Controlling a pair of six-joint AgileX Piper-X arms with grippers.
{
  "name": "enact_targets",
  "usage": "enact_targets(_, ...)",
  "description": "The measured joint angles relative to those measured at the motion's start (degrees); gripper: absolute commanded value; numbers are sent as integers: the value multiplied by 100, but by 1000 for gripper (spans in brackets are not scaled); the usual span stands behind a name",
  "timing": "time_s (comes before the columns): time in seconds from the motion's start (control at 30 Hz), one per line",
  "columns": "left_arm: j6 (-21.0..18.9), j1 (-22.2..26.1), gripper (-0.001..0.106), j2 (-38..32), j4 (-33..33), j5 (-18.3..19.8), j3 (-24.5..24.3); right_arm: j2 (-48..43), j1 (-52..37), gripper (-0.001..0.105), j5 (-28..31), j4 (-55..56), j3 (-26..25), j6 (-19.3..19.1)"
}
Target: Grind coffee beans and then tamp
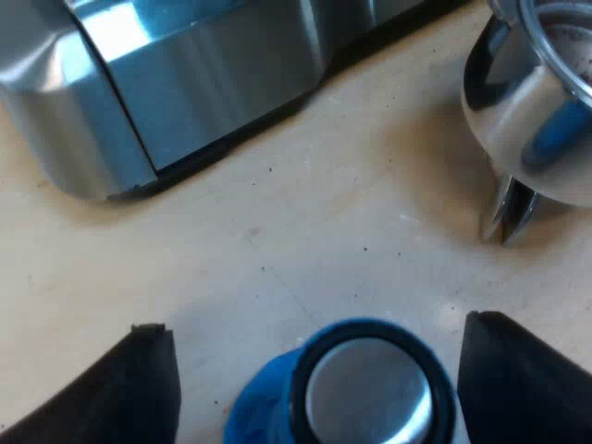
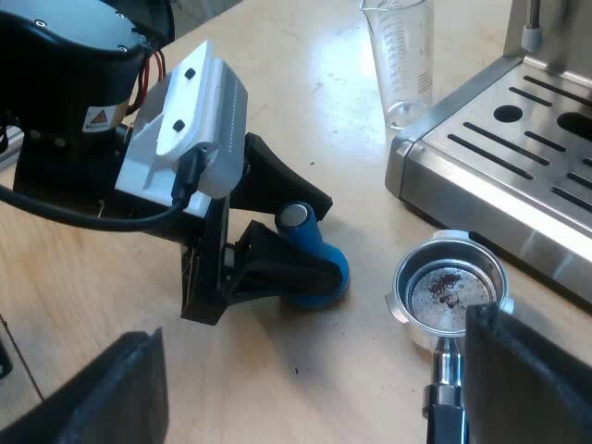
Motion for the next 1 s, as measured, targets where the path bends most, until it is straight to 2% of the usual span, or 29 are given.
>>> enact_targets(0.3,0,0,28,0,0,0,0,0,0,67,0,0,0,0)
enact_targets(0.6,0,0,6,-64,0,51,0,0,0,67,0,0,0,0)
enact_targets(0.83,0,0,5,-728,19,266,0,0,0,67,0,0,0,0)
enact_targets(1.0,0,0,5,-1528,500,312,0,0,0,67,0,0,0,0)
